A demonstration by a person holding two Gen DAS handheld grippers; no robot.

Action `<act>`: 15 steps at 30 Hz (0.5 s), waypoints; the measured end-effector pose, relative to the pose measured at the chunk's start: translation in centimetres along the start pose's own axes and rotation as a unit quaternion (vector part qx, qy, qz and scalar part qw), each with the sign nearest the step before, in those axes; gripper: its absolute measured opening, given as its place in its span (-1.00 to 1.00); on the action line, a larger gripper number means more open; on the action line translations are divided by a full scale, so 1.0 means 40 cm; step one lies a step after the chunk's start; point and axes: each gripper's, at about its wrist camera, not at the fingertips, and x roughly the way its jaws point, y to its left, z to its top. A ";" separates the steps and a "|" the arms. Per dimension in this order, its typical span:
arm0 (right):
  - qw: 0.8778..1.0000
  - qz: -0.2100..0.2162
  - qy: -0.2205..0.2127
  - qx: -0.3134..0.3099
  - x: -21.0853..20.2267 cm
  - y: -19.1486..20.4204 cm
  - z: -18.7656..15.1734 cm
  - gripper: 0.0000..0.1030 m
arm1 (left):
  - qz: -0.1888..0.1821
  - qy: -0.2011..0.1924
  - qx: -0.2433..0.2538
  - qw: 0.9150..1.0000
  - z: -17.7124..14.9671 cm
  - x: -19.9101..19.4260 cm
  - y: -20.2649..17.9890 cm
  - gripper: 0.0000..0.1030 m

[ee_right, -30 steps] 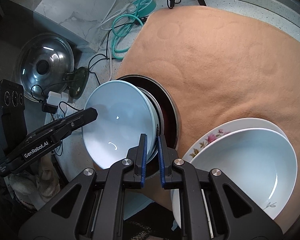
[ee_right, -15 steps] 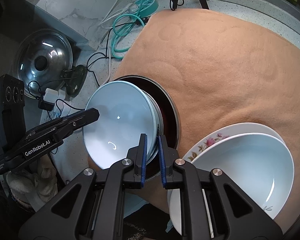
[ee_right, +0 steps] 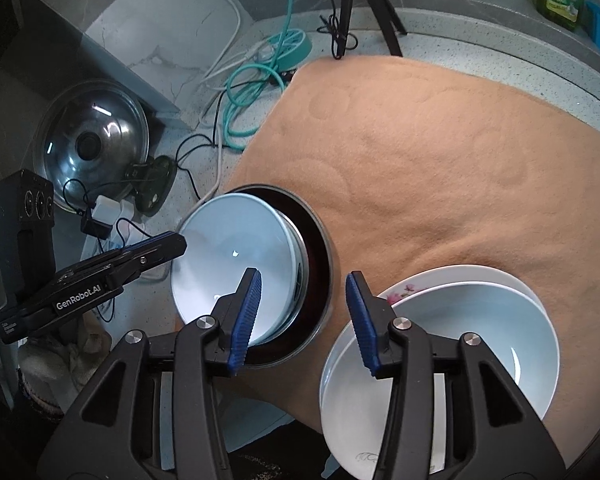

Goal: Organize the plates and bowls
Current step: 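Open both grippers and move them to the large steel bowl rim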

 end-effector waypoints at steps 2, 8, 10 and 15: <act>1.000 0.001 -0.017 0.003 -0.017 -0.010 -0.005 0.16 | 0.000 -0.008 -0.004 1.000 -0.001 -0.011 0.004 -0.48; 0.997 -0.008 -0.078 0.006 -0.069 -0.036 -0.027 0.78 | 0.017 -0.046 0.001 0.999 -0.022 -0.048 0.014 0.21; 0.995 -0.012 -0.102 0.011 -0.089 -0.045 -0.035 0.89 | 0.035 -0.058 0.013 0.998 -0.034 -0.057 0.012 0.21; 0.989 -0.024 -0.143 0.019 -0.128 -0.060 -0.059 0.97 | 0.044 -0.068 -0.002 0.997 -0.067 -0.068 0.033 0.28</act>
